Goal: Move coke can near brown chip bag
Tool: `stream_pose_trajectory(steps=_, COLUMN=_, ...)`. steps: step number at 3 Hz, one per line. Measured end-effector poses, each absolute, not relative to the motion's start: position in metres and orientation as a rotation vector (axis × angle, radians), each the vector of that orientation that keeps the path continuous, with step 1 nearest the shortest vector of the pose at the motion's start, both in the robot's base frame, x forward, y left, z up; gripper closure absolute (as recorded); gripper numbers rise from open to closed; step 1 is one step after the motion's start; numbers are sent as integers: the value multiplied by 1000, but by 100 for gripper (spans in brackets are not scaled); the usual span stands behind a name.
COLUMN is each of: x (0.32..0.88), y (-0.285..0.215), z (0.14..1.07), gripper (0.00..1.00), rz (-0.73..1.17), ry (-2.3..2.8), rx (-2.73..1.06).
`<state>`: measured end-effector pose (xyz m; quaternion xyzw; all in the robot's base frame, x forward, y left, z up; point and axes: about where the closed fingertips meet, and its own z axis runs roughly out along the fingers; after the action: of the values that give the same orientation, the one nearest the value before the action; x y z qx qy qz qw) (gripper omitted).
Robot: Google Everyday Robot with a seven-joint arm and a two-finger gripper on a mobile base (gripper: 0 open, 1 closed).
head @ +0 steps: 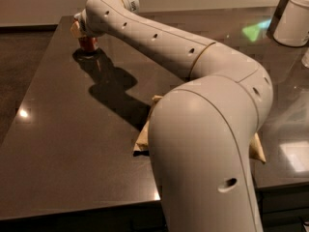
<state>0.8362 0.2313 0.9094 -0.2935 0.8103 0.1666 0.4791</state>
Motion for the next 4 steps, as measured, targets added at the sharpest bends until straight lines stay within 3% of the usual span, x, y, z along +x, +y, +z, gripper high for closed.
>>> stream_pose_trajectory(steps=1, x=820, y=219, z=924, gripper=100, rz=412, ry=1967, rx=-703)
stream_pose_trajectory(steps=4, x=751, y=157, z=967, gripper=100, rz=415, ry=1989, rx=-704)
